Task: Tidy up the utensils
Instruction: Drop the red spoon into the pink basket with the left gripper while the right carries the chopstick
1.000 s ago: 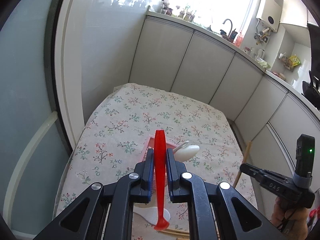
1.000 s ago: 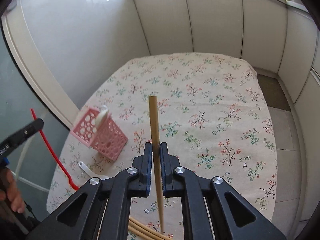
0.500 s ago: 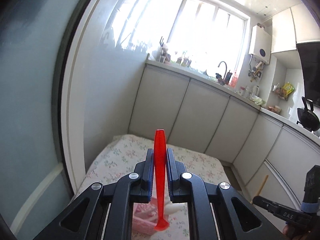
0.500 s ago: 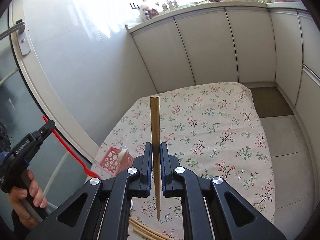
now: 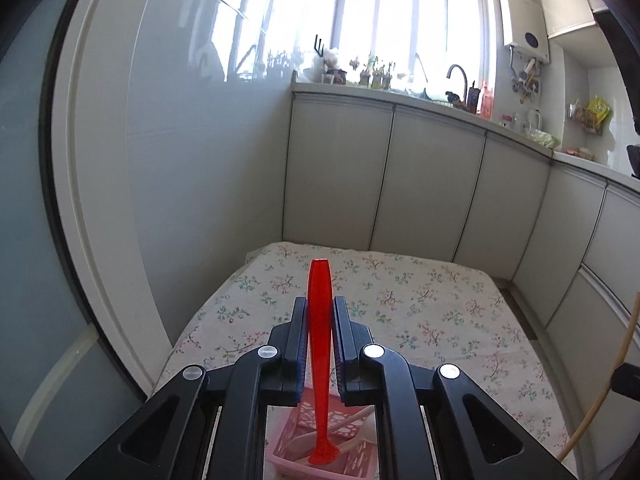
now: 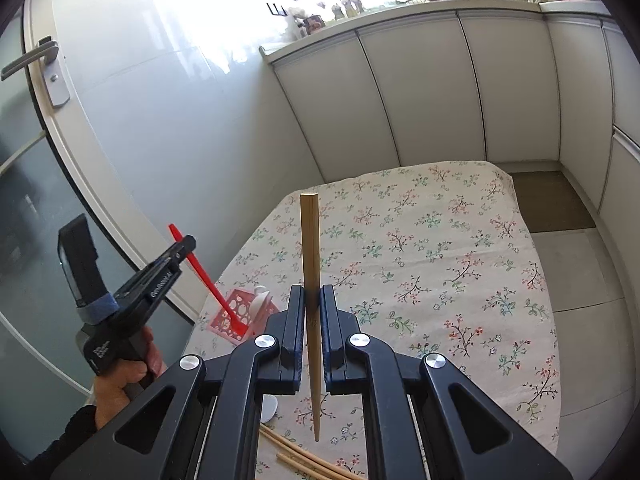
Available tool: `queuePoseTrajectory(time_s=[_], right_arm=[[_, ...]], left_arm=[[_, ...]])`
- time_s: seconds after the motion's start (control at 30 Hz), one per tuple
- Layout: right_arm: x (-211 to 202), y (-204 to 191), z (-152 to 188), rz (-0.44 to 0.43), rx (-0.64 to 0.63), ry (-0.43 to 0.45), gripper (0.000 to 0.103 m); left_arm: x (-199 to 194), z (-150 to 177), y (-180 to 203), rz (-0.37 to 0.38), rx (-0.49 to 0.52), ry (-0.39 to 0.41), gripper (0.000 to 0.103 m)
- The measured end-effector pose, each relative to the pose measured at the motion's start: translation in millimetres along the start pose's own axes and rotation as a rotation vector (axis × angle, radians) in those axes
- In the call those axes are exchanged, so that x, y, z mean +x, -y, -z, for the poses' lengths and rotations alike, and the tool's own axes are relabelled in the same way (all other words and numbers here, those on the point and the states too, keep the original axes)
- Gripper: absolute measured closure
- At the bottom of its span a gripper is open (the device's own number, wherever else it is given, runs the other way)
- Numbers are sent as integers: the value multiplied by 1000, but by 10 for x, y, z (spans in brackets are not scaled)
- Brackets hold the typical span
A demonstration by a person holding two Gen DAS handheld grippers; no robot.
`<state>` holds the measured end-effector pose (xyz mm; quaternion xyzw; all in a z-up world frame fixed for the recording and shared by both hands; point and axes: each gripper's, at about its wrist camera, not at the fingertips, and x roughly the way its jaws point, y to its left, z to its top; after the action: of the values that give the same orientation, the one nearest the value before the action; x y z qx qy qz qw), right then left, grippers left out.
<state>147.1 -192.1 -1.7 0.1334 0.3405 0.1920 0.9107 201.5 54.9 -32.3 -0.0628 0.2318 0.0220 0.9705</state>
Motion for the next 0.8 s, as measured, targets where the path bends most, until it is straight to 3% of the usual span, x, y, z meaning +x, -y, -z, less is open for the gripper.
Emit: queuePoseTrajectory(time_s=[0.13, 0.3, 0.6, 0.7, 0.8], right_arm=[[0, 2, 5, -3, 3, 0, 96], [-11, 11, -3, -1, 16, 7, 96], [-23, -78, -29, -13, 36, 43, 96], [-49, -132, -46, -25, 47, 69, 96], [-63, -193, -73, -35, 65, 98, 95]], left_arm=[[59, 46, -14, 10, -21, -31, 90], [-4, 4, -77, 38, -68, -59, 58], [-214, 10, -168, 14, -65, -161, 39], [-285, 74, -204, -2, -39, -211, 25], [-342, 155, -313, -20, -47, -273, 20]])
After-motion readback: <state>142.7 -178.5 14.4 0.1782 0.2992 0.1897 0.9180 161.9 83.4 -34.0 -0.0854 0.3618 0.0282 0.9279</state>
